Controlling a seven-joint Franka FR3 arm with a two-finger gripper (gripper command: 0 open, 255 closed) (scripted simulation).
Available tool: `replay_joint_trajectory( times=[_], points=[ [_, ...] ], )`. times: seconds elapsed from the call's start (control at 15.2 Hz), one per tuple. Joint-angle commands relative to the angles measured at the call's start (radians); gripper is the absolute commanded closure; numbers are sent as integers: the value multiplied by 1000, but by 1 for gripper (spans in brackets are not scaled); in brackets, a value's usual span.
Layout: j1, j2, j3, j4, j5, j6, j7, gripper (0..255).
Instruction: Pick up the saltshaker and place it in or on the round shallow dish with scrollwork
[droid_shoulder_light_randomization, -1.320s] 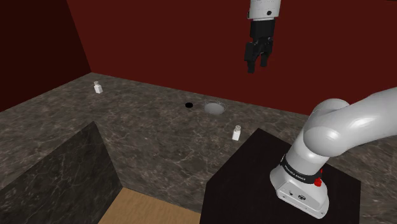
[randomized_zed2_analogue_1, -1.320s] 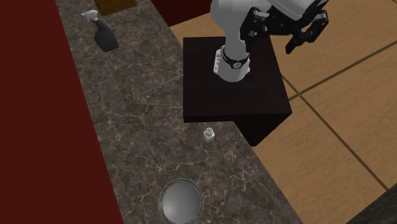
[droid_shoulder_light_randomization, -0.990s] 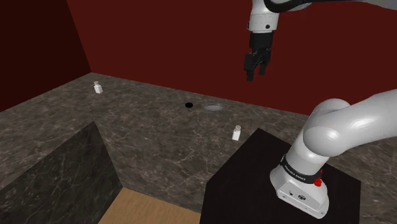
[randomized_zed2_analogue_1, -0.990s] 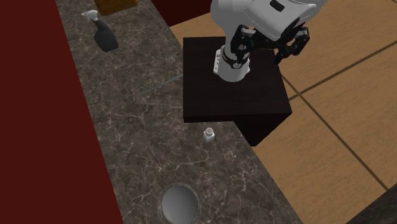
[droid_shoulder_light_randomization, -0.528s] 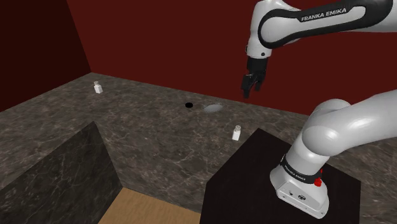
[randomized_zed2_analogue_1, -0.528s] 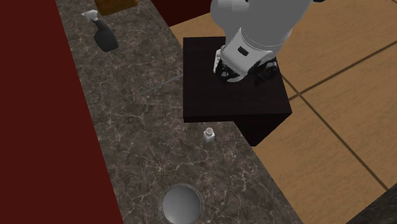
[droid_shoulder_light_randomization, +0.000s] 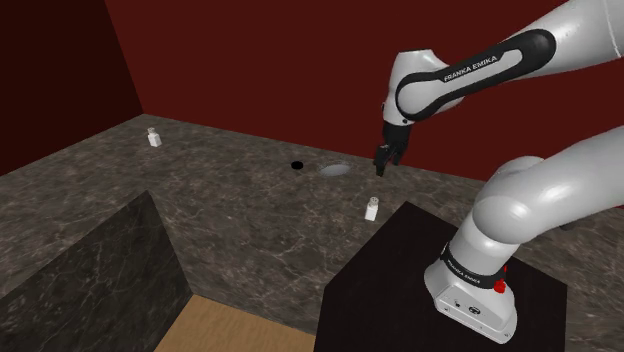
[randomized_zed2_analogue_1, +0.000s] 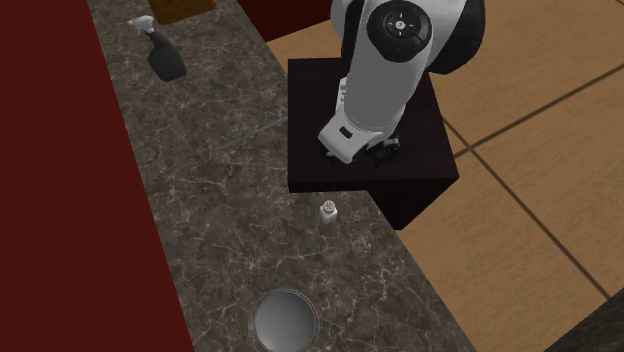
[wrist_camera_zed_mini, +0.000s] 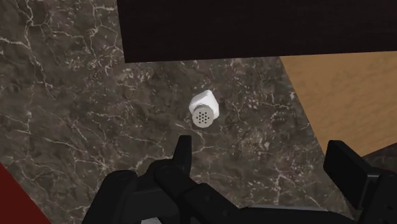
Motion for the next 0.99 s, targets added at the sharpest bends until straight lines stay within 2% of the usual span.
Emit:
replay_joint_trajectory(
  times=[0.0, 0.4, 0.53, 0.59, 0.73, 0.92],
  points=[
    [-14, 59, -32, -37, -19, 113, -24, 0],
    [-5, 336, -124, -65, -11, 455, -104, 0],
    [22, 448, -161, -57, 38, 570, -160, 0],
    [43, 507, -181, -50, 86, 626, -204, 0],
    [57, 544, -187, -47, 126, 659, -233, 0],
    [85, 614, -188, -42, 224, 719, -302, 0]
  ],
)
